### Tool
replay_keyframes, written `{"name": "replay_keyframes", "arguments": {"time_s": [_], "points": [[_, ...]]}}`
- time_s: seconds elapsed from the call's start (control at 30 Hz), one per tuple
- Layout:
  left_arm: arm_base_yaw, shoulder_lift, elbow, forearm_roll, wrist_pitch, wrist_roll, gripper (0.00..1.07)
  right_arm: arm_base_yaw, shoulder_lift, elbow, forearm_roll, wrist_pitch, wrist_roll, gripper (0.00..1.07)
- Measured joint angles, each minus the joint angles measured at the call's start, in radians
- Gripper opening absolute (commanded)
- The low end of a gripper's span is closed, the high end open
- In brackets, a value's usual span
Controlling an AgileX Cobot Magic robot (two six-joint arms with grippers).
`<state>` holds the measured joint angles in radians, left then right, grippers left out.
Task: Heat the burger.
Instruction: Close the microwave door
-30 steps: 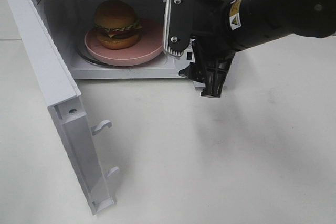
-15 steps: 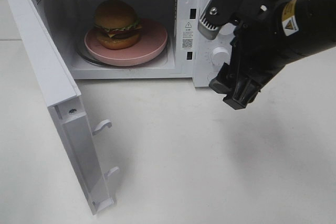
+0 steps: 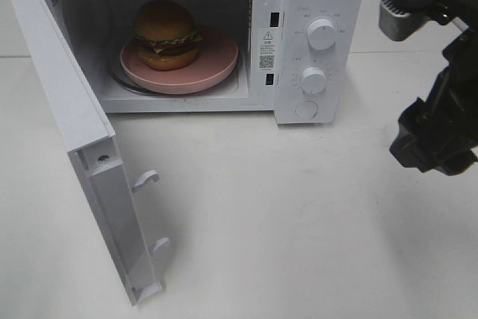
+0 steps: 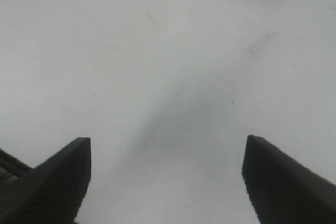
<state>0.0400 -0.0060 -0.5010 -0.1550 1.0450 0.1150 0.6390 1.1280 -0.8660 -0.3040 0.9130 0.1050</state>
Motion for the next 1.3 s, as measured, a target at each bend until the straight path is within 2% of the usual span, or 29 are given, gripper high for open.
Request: {"name": "replay_keyframes", "arguments": {"time_s": [0.27,0.53,0.63,0.8,0.83,0.87,1.0,1.03,1.3], "points": [[0.0,0.0,0.0,0.0,0.0,0.0,1.03,0.0,-0.091,0.0,0.033,0.104,0.005,0.76],[0.0,0.0,0.0,0.0,0.0,0.0,1.03,0.0,-0.249,0.0,0.073,0.171,0.006,0.76],[0.0,0.0,0.0,0.0,0.0,0.0,1.03,-0.027,-0.297,0.0,0.094,0.195,0.016,0.76],[0.0,0.0,0.0,0.0,0.0,0.0,1.03,-0.151,-0.406,0.0,0.112,0.217,0.025,0.76],[0.0,0.0,0.0,0.0,0.0,0.0,1.03,-0.151,-0.406,0.0,0.112,0.217,0.025,0.76],[0.0,0.0,0.0,0.0,0.0,0.0,1.03,-0.194,-0.448,0.0,0.113,0.219,0.025,0.76],[0.0,0.0,0.0,0.0,0.0,0.0,1.03,-0.252,-0.514,0.017,0.115,0.219,0.025,0.76],[0.0,0.0,0.0,0.0,0.0,0.0,1.03,-0.287,-0.56,0.046,0.116,0.22,0.025,0.76],[0.0,0.0,0.0,0.0,0.0,0.0,1.03,-0.39,-0.711,0.144,0.127,0.219,0.025,0.76]]}}
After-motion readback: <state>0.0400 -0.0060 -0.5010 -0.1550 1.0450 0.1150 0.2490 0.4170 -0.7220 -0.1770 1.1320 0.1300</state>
